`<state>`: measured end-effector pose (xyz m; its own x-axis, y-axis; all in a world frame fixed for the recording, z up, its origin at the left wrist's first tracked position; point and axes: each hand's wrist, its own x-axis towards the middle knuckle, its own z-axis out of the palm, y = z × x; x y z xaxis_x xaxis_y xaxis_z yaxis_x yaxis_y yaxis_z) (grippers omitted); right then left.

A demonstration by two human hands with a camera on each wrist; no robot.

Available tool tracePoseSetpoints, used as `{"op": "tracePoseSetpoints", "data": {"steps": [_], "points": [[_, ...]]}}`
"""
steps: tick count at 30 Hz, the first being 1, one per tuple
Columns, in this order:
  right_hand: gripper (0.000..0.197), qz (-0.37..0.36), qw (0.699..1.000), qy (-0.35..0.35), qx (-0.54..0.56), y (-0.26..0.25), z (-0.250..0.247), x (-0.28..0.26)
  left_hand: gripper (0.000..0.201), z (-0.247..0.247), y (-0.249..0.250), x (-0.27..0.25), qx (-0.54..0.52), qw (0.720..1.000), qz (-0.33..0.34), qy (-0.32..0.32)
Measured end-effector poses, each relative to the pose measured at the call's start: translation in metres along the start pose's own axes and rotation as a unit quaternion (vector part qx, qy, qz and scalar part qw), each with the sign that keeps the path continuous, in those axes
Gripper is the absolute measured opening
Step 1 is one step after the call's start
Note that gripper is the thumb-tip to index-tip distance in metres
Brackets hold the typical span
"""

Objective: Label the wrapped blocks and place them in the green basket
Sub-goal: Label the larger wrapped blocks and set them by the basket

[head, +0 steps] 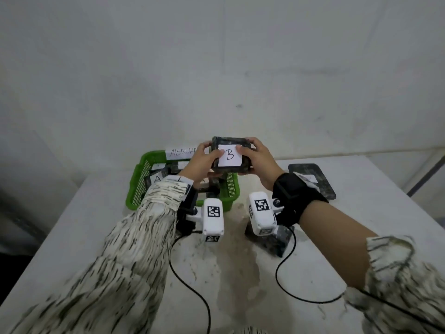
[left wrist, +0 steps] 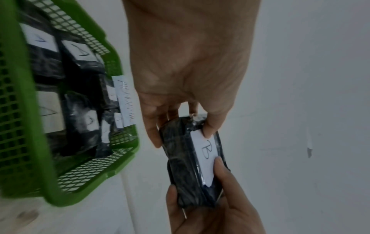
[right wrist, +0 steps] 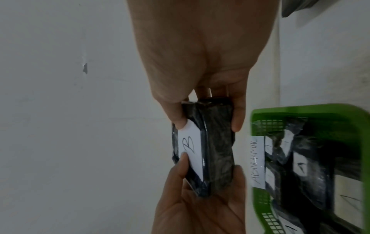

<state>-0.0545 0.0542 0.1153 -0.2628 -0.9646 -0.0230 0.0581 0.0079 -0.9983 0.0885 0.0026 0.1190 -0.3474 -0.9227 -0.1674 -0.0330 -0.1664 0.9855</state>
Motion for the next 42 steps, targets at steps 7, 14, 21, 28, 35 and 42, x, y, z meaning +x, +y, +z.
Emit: {"op": "tracePoseSetpoints", "data": {"steps": [7, 14, 21, 28, 35, 42], "points": [[0.071, -0.039, 0.996, -0.057, -0.056, -0.037, -0.005, 0.014, 0.052, -0.001, 0.048, 0.011, 0.017, 0.999, 0.044, -0.023], [0.074, -0.031, 0.995, -0.085, -0.041, -0.037, -0.012, 0.016, 0.063, 0.000, 0.035, 0.006, 0.008, 0.997, 0.070, -0.026], [0.064, -0.174, 0.956, 0.074, -0.223, -0.024, -0.007, 0.013, 0.065, 0.009, 0.025, 0.010, 0.100, 0.992, 0.080, 0.000], [0.037, -0.233, 0.942, -0.073, -0.231, -0.011, 0.002, -0.005, 0.063, 0.004, 0.028, 0.011, -0.115, 0.992, 0.039, -0.040], [0.034, -0.100, 0.991, 0.042, -0.073, -0.021, -0.005, 0.006, 0.029, -0.006, 0.023, 0.006, -0.011, 0.995, 0.089, -0.048], [0.034, -0.079, 0.996, 0.019, -0.047, -0.016, 0.002, -0.001, 0.030, 0.002, 0.021, 0.006, -0.070, 0.994, 0.080, -0.024]]}}
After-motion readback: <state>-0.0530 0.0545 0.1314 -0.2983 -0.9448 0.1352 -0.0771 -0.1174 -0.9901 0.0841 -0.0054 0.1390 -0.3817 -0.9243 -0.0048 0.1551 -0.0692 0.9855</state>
